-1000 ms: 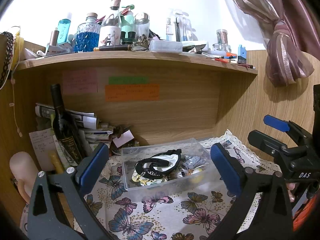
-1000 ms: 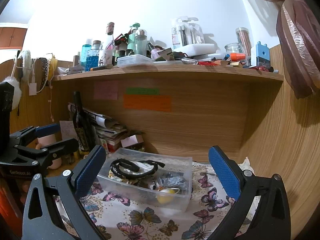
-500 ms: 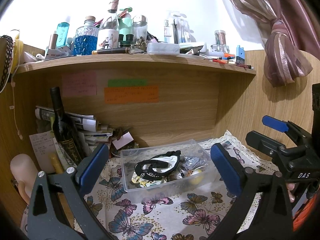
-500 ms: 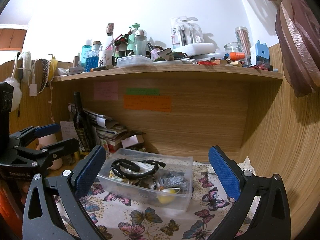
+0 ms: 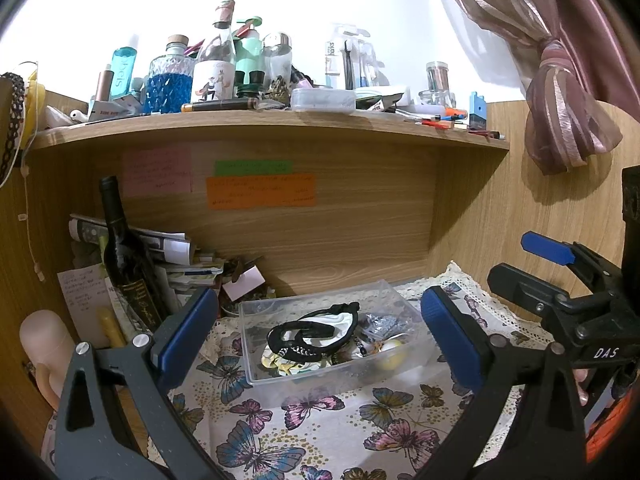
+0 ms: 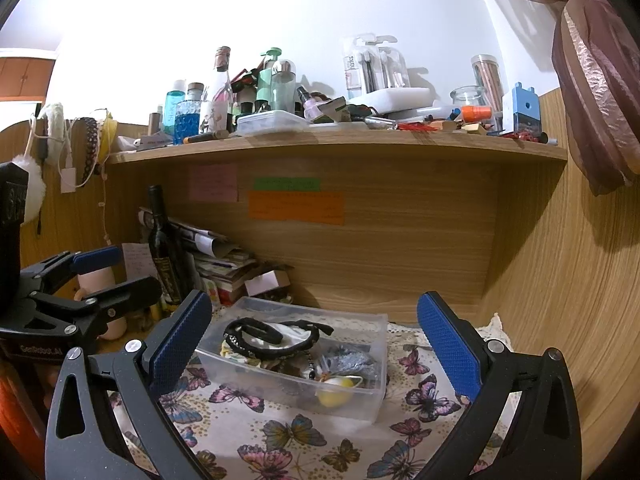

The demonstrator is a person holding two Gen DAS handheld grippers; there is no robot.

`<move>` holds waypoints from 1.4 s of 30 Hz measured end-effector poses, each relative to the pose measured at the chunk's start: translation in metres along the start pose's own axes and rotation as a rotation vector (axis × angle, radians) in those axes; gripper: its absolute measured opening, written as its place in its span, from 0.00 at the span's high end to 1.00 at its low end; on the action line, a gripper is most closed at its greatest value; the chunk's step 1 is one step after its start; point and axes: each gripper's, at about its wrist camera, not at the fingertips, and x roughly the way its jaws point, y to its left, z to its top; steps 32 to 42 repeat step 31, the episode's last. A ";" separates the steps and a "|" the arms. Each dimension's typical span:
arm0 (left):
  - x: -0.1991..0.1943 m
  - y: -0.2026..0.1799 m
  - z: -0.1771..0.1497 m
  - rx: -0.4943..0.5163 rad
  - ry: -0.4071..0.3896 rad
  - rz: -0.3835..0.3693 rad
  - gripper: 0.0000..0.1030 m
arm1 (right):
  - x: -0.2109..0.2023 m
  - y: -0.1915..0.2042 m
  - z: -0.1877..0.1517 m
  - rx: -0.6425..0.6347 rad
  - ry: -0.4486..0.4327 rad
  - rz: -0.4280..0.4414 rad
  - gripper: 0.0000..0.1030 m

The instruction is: Organize soft objects

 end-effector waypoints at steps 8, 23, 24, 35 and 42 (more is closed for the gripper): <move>0.000 -0.001 0.000 -0.001 -0.001 0.002 0.00 | 0.000 0.000 0.000 0.000 0.000 -0.001 0.00; 0.005 0.003 -0.002 -0.002 0.016 -0.032 0.00 | 0.002 0.006 -0.002 0.008 0.004 -0.013 0.00; 0.006 0.004 -0.002 -0.004 0.021 -0.037 0.00 | 0.002 0.006 -0.002 0.008 0.004 -0.014 0.00; 0.006 0.008 -0.003 -0.017 0.023 -0.046 0.00 | 0.002 0.008 -0.002 0.009 0.006 -0.017 0.00; 0.006 0.008 -0.003 -0.017 0.023 -0.046 0.00 | 0.002 0.008 -0.002 0.009 0.006 -0.017 0.00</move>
